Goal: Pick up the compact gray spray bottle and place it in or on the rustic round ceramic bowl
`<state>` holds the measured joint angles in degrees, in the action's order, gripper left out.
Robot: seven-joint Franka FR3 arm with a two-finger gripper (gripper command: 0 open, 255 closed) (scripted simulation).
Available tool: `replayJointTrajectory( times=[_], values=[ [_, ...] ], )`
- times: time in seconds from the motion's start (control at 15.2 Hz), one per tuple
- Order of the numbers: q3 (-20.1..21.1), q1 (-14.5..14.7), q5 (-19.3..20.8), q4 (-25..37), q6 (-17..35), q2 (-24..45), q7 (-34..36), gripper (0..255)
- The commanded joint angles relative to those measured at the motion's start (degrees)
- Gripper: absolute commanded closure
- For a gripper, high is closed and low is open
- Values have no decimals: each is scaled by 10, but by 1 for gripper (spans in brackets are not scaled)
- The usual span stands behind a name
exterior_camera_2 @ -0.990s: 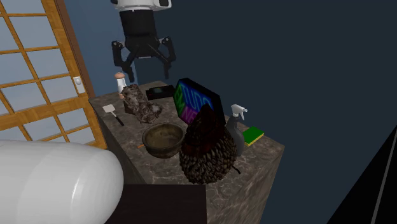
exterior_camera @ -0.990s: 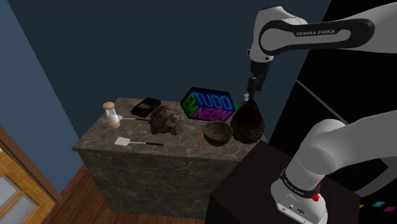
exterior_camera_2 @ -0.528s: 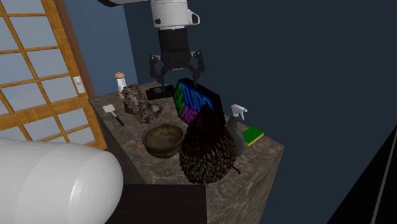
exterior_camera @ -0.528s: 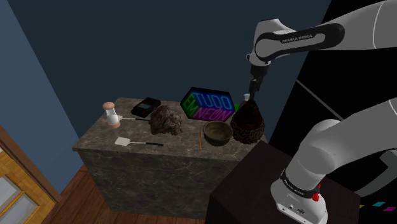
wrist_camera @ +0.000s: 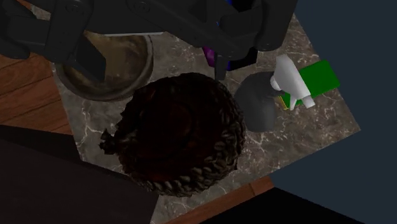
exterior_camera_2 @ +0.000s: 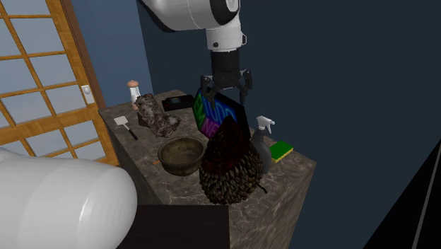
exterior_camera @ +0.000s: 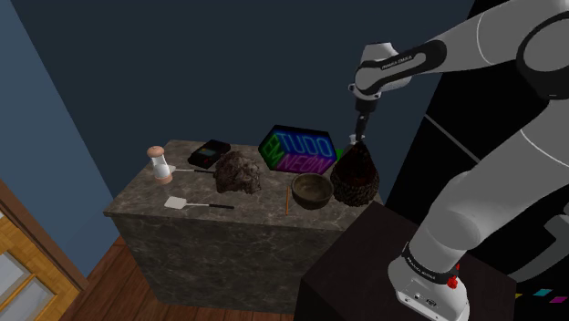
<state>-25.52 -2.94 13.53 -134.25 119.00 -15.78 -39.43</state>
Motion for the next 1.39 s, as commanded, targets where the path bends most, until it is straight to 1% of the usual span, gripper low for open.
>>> replayJointTrajectory(
  times=[0.0,0.13,0.33,0.46,0.66,0.73,1.19,1.32],
  values=[
    [-22,4,-18,31,25,51,-46,0],
    [-39,5,-42,59,46,99,-92,0],
    [-55,0,-88,109,69,174,-163,0],
    [-58,-9,-123,146,79,225,-210,0],
    [-51,-34,-174,209,85,300,-276,0],
    [-49,-35,-174,210,85,301,-276,0],
    [-40,-46,-197,193,134,337,-292,0],
    [-40,-46,-197,193,134,337,-292,0]
  ],
)
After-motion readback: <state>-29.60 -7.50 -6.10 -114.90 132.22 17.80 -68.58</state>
